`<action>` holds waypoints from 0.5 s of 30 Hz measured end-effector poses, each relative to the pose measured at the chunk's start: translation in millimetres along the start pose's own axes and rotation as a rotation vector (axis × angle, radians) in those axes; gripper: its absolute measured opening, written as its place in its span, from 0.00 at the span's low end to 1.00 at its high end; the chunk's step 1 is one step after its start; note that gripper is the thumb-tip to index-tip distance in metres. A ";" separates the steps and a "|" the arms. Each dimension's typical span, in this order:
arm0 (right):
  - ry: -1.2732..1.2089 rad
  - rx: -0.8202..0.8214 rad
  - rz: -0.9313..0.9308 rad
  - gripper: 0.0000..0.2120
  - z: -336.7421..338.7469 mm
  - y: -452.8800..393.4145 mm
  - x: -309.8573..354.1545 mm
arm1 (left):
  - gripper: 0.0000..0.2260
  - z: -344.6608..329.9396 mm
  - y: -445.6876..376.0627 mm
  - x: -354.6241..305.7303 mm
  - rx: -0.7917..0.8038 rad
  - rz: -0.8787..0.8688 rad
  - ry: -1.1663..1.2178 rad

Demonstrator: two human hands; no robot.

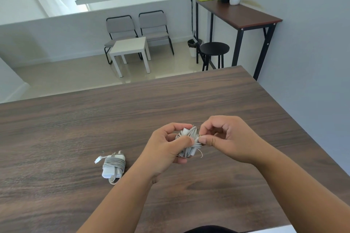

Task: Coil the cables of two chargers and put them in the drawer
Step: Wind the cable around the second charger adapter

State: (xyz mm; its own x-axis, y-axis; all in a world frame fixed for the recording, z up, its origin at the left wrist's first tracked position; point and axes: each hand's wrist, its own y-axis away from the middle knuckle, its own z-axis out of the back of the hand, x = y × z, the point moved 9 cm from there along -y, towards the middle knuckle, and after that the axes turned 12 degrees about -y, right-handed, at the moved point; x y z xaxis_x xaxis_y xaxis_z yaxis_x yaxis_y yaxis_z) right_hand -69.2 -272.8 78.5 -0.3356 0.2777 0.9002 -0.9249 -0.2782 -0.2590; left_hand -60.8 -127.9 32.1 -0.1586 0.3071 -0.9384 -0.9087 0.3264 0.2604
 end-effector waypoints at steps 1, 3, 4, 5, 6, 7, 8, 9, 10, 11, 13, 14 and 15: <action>-0.040 0.001 -0.024 0.04 0.8 0.6 -1.7 | 0.15 -1.7 0.9 -0.6 0.012 0.001 0.007; -0.059 0.011 -0.039 0.04 1.6 2.1 -0.8 | 0.16 -4.8 3.2 0.0 0.025 0.015 0.047; -0.048 0.011 -0.042 0.04 2.2 2.4 0.2 | 0.16 -5.7 3.8 0.8 0.024 0.021 0.073; -0.032 0.005 -0.050 0.04 3.2 2.8 0.5 | 0.16 -6.0 4.3 1.4 0.019 0.024 0.093; -0.010 -0.004 -0.062 0.04 4.5 2.8 0.0 | 0.15 -6.2 4.3 1.9 0.011 0.026 0.103; 0.023 -0.008 -0.067 0.04 5.3 2.6 0.1 | 0.15 -6.2 4.0 2.4 0.002 0.028 0.108; 0.062 -0.004 -0.061 0.04 5.4 2.2 1.6 | 0.14 -6.1 3.5 2.9 -0.006 0.031 0.112; 0.097 0.002 -0.044 0.04 4.9 1.6 4.5 | 0.13 -5.9 3.2 3.1 -0.013 0.032 0.119; 0.122 0.003 -0.020 0.04 4.8 1.0 8.3 | 0.12 -5.4 3.0 2.7 -0.018 0.030 0.124; 0.139 0.001 0.004 0.04 4.9 0.8 12.1 | 0.12 -5.1 3.0 2.2 -0.021 0.024 0.130; 0.153 0.002 0.046 0.03 5.4 1.2 18.6 | 0.12 -5.5 3.4 1.5 -0.025 0.012 0.140; 0.150 0.010 0.063 0.03 5.1 1.5 21.1 | 0.12 -5.9 3.7 1.7 -0.027 0.007 0.147; 0.142 0.025 0.074 0.02 4.0 1.9 22.9 | 0.12 -6.4 4.0 2.3 -0.027 0.002 0.152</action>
State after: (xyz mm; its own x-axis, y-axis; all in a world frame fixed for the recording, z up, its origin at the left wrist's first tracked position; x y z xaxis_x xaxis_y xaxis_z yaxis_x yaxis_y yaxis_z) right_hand -78.0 -270.7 100.0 -0.4260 0.3825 0.8198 -0.8927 -0.3248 -0.3123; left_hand -67.3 -131.6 29.5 -0.2157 0.1680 -0.9619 -0.9179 0.3011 0.2584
